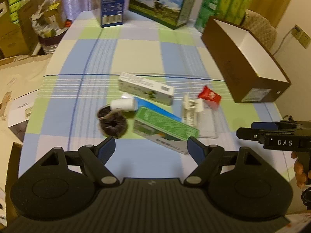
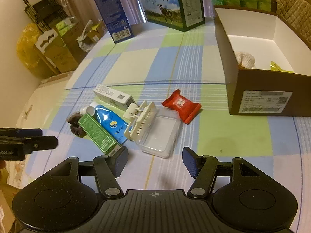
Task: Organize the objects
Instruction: 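Withdraw both tools from the box back toward the remaining items, then grasp the brown scrunchie with the left tool while the right tool grasps the clear container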
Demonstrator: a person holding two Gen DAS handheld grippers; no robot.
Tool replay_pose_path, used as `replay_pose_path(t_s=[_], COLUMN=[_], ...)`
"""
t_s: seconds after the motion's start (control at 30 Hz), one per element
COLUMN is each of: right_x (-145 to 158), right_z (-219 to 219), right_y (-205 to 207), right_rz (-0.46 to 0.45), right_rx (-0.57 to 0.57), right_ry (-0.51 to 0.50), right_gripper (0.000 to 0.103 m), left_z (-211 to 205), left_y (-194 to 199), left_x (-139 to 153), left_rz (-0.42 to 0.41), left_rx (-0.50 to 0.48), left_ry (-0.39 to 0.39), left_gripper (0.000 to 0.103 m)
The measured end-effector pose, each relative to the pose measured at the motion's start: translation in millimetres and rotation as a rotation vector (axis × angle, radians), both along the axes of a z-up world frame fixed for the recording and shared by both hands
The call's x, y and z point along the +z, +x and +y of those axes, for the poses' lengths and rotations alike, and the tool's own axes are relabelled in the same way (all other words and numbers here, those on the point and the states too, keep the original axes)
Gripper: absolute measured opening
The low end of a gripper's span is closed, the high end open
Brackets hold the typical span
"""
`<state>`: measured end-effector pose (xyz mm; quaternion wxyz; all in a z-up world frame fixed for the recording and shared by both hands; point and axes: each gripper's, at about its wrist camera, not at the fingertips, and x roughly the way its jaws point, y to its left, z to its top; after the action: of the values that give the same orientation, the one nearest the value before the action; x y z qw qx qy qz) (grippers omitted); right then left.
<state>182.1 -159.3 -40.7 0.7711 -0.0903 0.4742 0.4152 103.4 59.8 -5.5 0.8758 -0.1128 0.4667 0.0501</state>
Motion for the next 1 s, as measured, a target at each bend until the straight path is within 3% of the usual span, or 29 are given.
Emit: replay_pose_path(t_s=[0.33, 0.67, 1.0], right_x=[-31, -56, -60], right_z=[35, 61, 43], right_y=[-6, 3, 13], right_rz=[-0.032, -0.044, -0.031], right_rx=[-0.009, -0.051, -0.057], right_ry=[-0.082, -0.118, -0.132], right_gripper=[0.059, 0.059, 0.055], left_z=[41, 56, 60], left_y=[1, 5, 16], left_x=[-18, -30, -46], left_rz=[0.029, 0.049, 0.067], left_rx=[0.083, 0.106, 0.07], left_ry=[0.031, 0.033, 0.037], left_gripper=[0.078, 0.078, 0.078])
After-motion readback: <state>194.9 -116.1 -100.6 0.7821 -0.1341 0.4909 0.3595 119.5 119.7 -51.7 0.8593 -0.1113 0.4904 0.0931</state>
